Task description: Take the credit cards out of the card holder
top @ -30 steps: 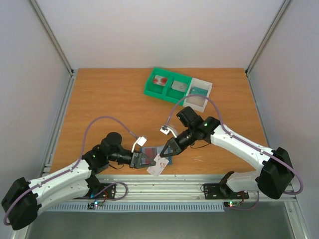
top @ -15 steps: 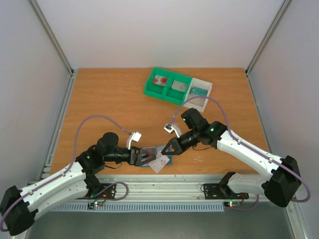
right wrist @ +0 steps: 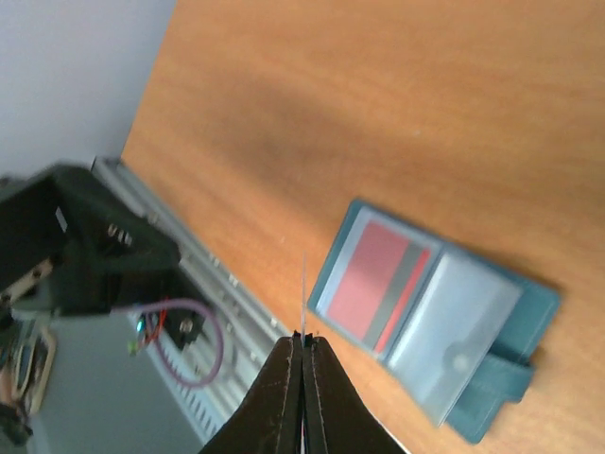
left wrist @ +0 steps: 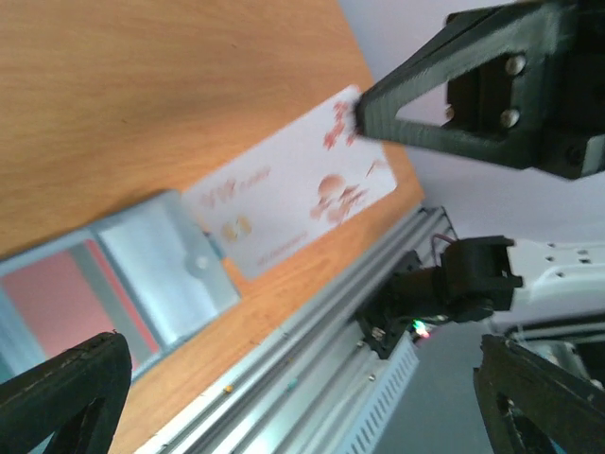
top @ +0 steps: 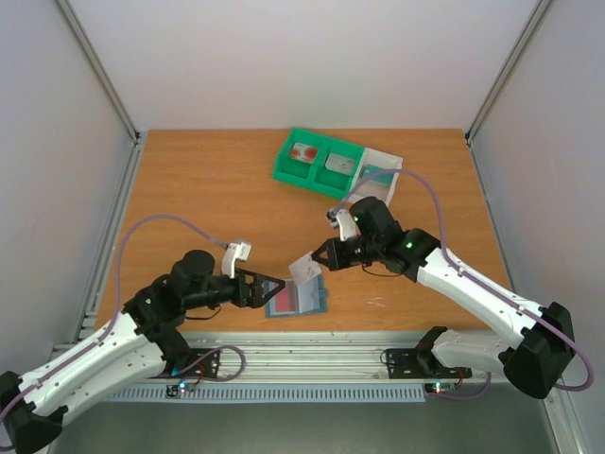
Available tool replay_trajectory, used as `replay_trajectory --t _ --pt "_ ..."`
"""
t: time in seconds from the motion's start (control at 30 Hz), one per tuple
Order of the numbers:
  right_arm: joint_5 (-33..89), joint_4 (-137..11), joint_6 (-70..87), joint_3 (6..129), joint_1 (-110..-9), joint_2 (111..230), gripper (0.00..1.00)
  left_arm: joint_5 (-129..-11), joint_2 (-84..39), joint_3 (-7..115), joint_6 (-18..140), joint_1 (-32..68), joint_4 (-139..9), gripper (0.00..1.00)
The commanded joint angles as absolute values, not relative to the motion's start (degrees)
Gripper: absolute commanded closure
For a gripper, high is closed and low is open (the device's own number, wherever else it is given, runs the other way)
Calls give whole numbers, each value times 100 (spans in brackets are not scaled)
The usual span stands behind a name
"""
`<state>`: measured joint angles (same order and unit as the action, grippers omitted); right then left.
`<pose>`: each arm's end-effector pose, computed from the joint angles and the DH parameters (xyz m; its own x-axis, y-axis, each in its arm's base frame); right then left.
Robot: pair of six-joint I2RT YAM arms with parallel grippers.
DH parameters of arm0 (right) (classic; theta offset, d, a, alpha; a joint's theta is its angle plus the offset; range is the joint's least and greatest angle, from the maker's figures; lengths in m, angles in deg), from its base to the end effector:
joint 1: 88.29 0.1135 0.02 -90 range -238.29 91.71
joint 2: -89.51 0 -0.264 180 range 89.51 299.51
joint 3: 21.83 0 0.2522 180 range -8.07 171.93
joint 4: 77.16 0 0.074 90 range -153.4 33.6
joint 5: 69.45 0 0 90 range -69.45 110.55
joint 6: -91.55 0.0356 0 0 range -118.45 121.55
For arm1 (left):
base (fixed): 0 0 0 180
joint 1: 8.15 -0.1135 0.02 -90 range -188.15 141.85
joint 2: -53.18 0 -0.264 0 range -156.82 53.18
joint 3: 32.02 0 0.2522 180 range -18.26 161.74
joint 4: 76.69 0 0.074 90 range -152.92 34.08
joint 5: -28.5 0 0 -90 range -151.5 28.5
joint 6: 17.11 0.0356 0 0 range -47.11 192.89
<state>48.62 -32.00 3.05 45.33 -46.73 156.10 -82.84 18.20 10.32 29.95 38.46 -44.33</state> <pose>0.1702 0.1733 0.2843 -0.5470 -0.4541 -0.7033 -0.8221 0.4500 0.3489 0.0943 -0.1186 0.2519 -0.8280 -0.0478 -0.5587 0.4636 0.5022 -0.7300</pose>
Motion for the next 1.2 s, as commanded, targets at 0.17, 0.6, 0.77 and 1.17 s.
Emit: replay_trajectory --t 0.17,0.6,0.77,1.17 --pt "3674 -3984 882 5070 -5333 15969 99 -6830 1759 1194 3199 3817 -3719 1" --pt "2742 -4401 1161 5842 -6177 17002 99 -6747 1268 1133 3113 3606 -3711 1" --pt "2439 -4493 1259 6170 -6524 17387 99 -6848 1252 1039 3096 3606 -3771 0" --pt "2450 -4608 1495 7396 -7200 18908 99 -6718 1181 911 3190 3606 -3793 1"
